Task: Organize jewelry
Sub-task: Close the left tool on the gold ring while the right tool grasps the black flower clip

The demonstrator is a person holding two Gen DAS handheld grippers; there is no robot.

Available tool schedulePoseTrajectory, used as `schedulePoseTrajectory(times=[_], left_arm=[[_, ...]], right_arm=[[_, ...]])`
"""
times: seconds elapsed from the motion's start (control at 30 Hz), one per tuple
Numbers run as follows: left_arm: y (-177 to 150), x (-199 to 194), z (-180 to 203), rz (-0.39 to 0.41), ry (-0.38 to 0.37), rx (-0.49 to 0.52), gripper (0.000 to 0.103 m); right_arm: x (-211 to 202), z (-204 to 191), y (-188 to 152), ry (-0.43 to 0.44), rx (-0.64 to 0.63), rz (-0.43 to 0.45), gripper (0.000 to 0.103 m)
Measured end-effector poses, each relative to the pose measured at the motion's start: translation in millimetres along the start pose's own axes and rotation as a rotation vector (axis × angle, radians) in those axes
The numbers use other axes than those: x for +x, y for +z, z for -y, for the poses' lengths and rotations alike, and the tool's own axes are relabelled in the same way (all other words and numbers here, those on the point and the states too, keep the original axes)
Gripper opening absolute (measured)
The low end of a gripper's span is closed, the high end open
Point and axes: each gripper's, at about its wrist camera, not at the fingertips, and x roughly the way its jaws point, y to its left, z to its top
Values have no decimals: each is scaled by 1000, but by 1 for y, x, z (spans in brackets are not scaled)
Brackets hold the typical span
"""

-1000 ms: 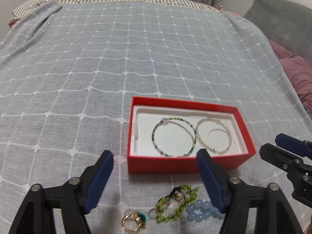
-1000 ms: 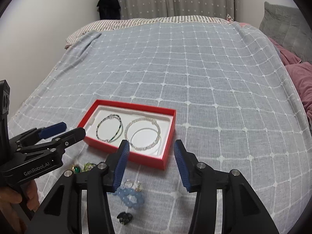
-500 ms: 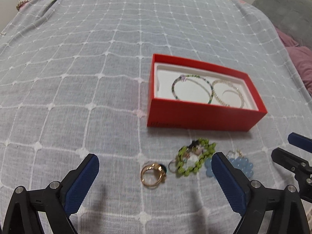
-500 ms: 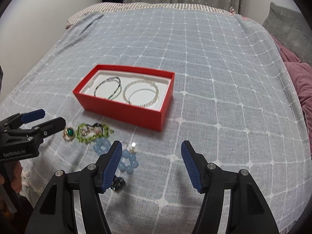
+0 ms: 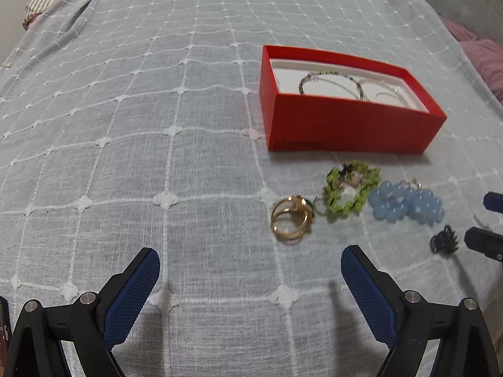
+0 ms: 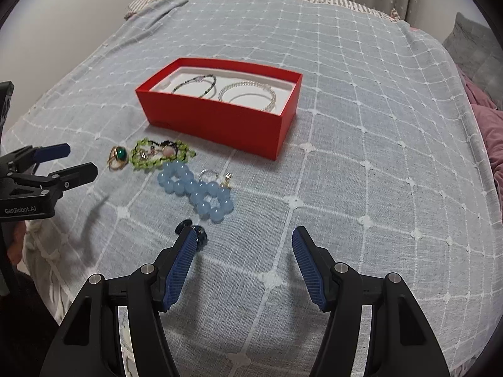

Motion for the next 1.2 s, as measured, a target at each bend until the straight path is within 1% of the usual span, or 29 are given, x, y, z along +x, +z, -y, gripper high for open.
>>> schedulePoseTrajectory(times=[0.27,0.53,0.6,0.67,0.73,0.87,1.0,1.07,1.2], left_arm=[[-11,6,1,7,-33,71,96],[-7,12,8,46,-108,92,95],[-6,14,11,46,-125,101,91],[-5,15,15,42,-144,116,84],[-4,18,20,33,-160,134,81],[-3,20,25,24,-159,156,75],[2,23,24,12,-156,136,67],[4,24,23,11,-152,125,61],[7,27,23,13,-134,114,54]], right_arm=[[11,-19,-12,46,-67,-15,66],[12,-15,-1,69,-35,28,66],[14,-16,0,75,-33,29,66],[17,-18,-1,87,-35,20,66],[20,-20,-3,109,-33,5,66],[24,-27,-5,114,-51,4,66],[29,-29,-3,104,-53,-1,65],[30,-31,-2,95,-57,-2,60],[31,-34,-1,78,-78,-1,53]])
